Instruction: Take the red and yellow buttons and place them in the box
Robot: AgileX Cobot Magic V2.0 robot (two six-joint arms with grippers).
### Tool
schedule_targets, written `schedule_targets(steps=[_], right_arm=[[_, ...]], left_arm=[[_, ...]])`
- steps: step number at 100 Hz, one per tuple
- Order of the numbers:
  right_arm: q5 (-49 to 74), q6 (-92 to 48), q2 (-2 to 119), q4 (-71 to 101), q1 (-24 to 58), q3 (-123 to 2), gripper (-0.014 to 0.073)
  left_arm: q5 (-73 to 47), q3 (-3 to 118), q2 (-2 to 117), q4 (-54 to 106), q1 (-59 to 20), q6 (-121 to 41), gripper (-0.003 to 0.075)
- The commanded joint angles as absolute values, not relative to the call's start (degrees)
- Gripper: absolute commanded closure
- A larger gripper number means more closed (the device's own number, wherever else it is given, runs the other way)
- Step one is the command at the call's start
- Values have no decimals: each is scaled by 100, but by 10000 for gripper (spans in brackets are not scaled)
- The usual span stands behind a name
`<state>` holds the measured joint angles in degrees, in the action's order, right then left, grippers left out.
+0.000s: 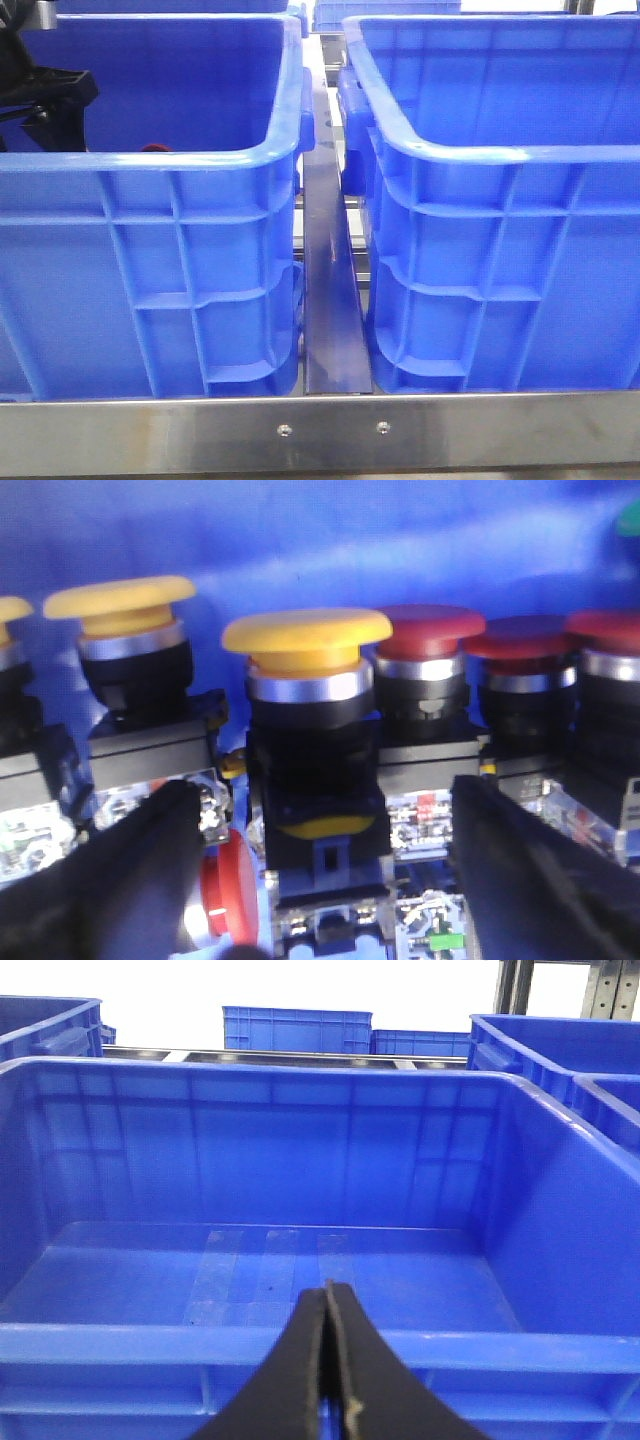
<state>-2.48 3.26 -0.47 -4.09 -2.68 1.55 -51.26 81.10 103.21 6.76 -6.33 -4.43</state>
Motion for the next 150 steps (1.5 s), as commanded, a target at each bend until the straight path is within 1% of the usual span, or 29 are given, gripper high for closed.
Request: schedule_targets(steps=[1, 8, 13, 27, 34, 41, 69, 83, 101, 122, 139, 150], right_arm=[[-666, 331, -177, -480, -288, 186, 696], [-666, 331, -177, -480, -288, 186, 696], [-666, 331, -177, -480, -288, 186, 696], [-666, 331, -177, -480, -288, 186, 696], [-666, 331, -177, -480, -288, 186, 696], [-666, 331, -177, -480, -288, 186, 696], [-666, 331, -177, -480, -288, 186, 696], [-666, 331, -177, -480, -288, 186, 696], [-666, 331, -177, -480, -288, 186, 696], [-666, 331, -177, -480, -288, 186, 696], [-666, 331, -177, -480, -288, 186, 696], [-666, 331, -177, -480, -288, 186, 696]], left_arm=[[-4984, 8289, 10074, 772, -682, -428, 311], [-4984, 8289, 10074, 772, -682, -428, 376], [-4984, 8289, 10074, 772, -682, -428, 442], [-4984, 8289, 10074, 772, -682, -428, 591], [-4984, 8289, 10074, 772, -682, -428, 643], [-4984, 8289, 10074, 772, -682, -428, 670], [-4974, 8289, 9852, 772, -682, -428, 678], [-4736, 8061, 9347, 772, -695, -428, 678], [-4136, 7364, 8509, 772, -798, -428, 678], [-3356, 6582, 7444, 781, -1249, -428, 678], [-2967, 6207, 6754, 850, -1767, -428, 678], [-2930, 6111, 6452, 885, -2201, -428, 678]])
